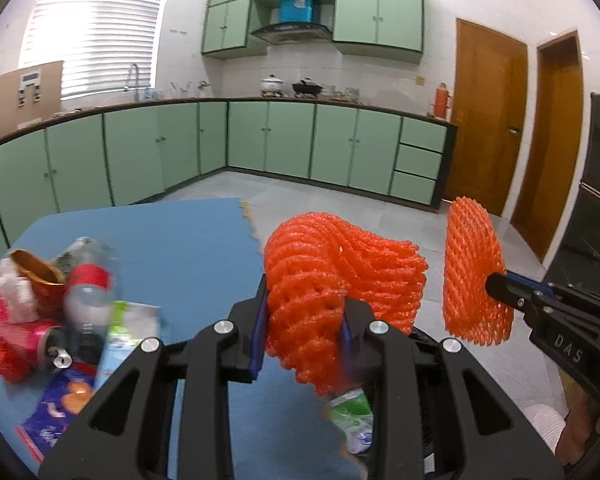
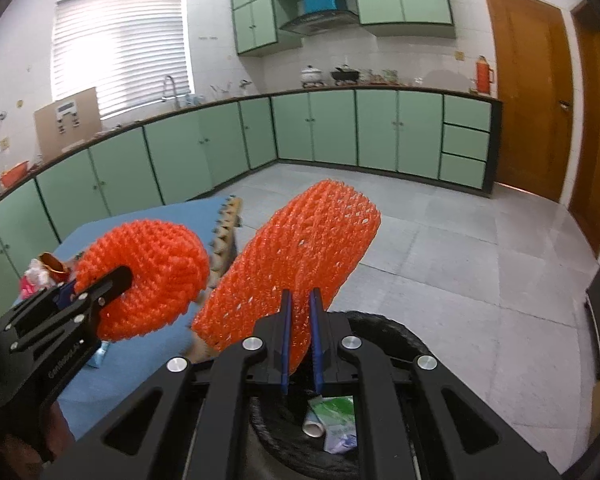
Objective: Collect trash
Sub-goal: 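Carry both orange foam nets over the bin and open both grippers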
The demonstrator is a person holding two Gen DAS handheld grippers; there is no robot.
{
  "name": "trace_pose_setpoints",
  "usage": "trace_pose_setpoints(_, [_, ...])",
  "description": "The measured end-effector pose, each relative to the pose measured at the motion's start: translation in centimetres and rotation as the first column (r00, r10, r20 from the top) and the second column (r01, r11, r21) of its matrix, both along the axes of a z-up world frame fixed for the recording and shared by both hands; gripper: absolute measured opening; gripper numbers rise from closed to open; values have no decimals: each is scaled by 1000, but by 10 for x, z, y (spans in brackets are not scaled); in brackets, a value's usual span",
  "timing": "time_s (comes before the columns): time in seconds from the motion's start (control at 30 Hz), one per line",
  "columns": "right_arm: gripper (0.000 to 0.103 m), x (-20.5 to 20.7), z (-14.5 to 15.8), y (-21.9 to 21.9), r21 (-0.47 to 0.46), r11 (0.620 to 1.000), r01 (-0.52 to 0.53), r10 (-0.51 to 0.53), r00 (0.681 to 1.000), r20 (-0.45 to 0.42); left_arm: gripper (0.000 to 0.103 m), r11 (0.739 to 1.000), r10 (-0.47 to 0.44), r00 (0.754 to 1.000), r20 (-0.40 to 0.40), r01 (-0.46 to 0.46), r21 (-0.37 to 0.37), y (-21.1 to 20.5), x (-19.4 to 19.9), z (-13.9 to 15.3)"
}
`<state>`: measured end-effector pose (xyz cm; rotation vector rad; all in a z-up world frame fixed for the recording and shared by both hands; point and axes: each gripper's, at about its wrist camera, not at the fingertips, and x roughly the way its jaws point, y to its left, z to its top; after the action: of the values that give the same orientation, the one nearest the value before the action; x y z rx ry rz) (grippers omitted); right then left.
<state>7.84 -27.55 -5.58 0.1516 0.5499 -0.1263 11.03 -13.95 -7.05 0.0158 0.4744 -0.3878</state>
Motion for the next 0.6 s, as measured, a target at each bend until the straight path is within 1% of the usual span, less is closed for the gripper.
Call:
trace_pose_setpoints(0.13, [9,0,-16,-26,6,999,39,-39,998,-39,27,999,-48,998,-28,49,22,-27,11,-15])
trace_pose_setpoints(0.23, [9,3,-31,-38,0,998,61,-61,995,-77,28,996,-71,996,-60,74,48,-48,23,-30])
trace_pose_setpoints(0.3, [9,3,-42,-45,-4,996,87,-87,991,-100,28,993,-87,992,-96,93,68,-60,34,-42])
trace_pose_setpoints(0.33, [9,4,-46,-47,-3,995,96,-95,990,-108,28,992,-102,986,-133,111,55,-64,39,-47])
trace_pose_setpoints(0.37, [9,4,-51,-51,-2,994,105,-105,987,-118,28,992,-111,982,-153,118,38,-66,42,-49])
trace_pose_setpoints(0.43, [9,6,-58,-56,0,993,118,-117,984,-135,31,993,-107,984,-145,113,32,-68,46,-47])
trace_pose_setpoints(0.5, [10,8,-64,-61,11,992,122,-119,982,-147,39,991,-118,984,-132,125,43,-74,48,-45])
trace_pose_setpoints(0.53, [14,8,-66,-63,15,992,125,-122,981,-150,42,991,-120,985,-122,126,49,-76,47,-45])
trace_pose_setpoints(0.57, [16,8,-67,-66,21,992,124,-119,981,-154,50,990,-122,986,-117,129,51,-78,45,-46])
trace_pose_setpoints(0.6, [17,9,-68,-68,25,992,125,-119,980,-157,54,990,-126,985,-117,133,50,-79,45,-45])
